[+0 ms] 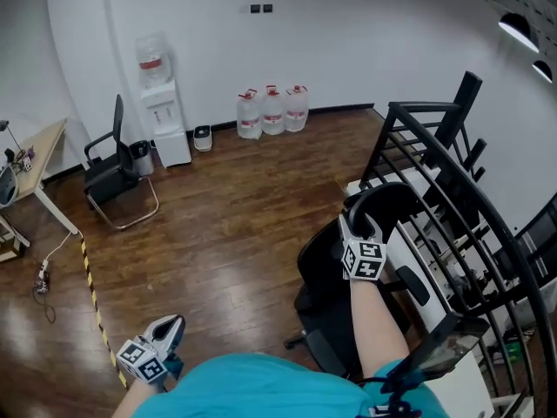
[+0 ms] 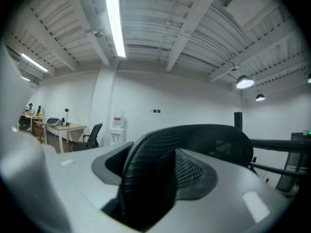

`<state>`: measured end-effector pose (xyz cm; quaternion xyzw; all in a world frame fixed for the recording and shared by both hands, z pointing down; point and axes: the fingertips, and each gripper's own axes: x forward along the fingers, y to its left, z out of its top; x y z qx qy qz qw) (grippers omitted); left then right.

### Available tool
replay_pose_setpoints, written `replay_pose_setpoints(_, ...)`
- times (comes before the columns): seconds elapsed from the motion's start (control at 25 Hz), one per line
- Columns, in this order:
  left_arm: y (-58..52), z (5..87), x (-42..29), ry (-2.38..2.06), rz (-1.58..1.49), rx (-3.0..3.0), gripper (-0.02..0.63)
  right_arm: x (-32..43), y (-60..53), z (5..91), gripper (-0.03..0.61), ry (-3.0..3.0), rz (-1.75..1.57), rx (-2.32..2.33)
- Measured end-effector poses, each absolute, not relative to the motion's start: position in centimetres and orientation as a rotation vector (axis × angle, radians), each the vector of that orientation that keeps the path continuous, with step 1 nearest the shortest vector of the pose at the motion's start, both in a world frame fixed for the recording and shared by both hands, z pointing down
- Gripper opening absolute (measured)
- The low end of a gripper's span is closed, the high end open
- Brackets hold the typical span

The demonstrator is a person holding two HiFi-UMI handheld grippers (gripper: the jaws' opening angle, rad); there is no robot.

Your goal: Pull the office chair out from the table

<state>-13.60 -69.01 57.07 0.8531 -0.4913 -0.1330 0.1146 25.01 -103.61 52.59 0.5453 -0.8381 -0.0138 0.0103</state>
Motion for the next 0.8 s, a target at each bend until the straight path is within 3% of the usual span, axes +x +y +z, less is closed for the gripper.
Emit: replay_pose_setpoints(0.8, -68.8, 56.0, -13.5, -1.586, -0.379, 2.439, 0.020, 19.9, -110.9, 51.6, 0.263, -2.655, -0.055, 1.556)
